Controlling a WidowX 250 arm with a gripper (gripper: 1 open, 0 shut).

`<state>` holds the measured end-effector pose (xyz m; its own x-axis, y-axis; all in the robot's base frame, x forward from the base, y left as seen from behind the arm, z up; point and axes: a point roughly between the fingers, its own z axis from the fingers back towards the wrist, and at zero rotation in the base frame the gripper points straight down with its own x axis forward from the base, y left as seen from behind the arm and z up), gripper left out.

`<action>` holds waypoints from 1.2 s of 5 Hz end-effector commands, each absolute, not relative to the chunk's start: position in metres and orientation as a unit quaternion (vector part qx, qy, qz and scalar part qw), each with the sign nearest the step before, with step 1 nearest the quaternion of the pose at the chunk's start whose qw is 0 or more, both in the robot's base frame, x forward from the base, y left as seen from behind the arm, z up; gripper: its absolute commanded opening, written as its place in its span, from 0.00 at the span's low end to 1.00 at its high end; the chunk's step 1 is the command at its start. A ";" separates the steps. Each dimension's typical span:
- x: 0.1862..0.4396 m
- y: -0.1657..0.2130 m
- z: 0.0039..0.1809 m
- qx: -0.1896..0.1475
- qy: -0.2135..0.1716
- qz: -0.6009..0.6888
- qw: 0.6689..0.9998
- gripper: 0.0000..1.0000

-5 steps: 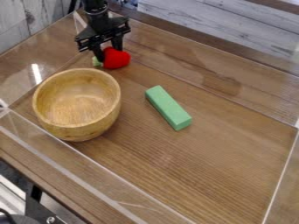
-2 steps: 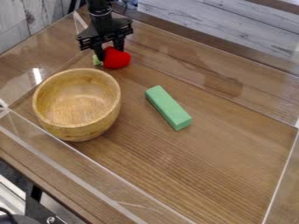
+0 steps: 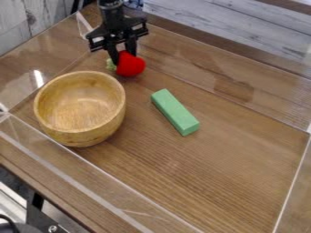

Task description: Move the red object to the right side of the table

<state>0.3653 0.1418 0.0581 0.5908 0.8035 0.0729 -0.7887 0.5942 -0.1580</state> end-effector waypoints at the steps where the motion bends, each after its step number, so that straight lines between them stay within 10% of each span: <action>1: 0.374 0.128 0.127 -0.085 -0.125 0.406 0.901 0.00; 2: 0.371 0.091 0.148 -0.107 -0.119 0.343 0.926 0.00; 6: 0.302 -0.080 0.120 -0.108 -0.065 0.048 0.991 0.00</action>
